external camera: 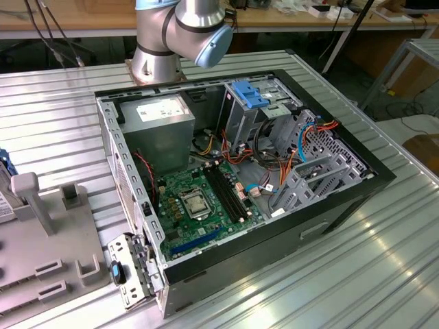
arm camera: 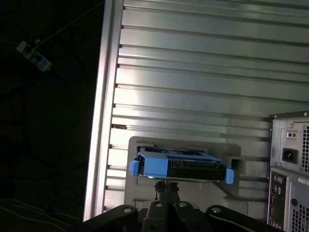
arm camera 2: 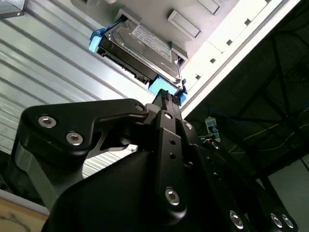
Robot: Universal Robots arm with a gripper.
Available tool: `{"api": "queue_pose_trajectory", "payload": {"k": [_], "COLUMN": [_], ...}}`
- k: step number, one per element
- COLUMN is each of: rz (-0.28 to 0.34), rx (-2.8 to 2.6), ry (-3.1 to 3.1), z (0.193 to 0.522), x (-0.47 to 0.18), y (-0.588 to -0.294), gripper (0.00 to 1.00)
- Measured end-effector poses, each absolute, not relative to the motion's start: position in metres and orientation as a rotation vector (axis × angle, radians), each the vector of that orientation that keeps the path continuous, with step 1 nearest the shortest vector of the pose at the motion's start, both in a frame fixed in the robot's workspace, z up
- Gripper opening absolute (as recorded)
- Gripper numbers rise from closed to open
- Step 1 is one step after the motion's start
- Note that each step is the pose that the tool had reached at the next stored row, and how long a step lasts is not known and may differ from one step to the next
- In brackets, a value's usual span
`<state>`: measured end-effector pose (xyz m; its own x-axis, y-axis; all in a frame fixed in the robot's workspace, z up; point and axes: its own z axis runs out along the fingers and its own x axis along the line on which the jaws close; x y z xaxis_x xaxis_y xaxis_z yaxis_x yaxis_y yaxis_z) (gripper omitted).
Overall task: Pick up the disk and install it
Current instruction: 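Pick up the disk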
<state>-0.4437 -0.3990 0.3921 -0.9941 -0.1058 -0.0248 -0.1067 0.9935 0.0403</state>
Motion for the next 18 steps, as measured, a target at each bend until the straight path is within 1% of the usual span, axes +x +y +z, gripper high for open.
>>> {"api": "queue_pose_trajectory", "payload": {"k": [18], "rz": [0.069], "rx": [-0.553], "ry": [3.074], "z": [0.3921], "x": [-0.4437], "y": [-0.3990], "gripper": [0.11]}}
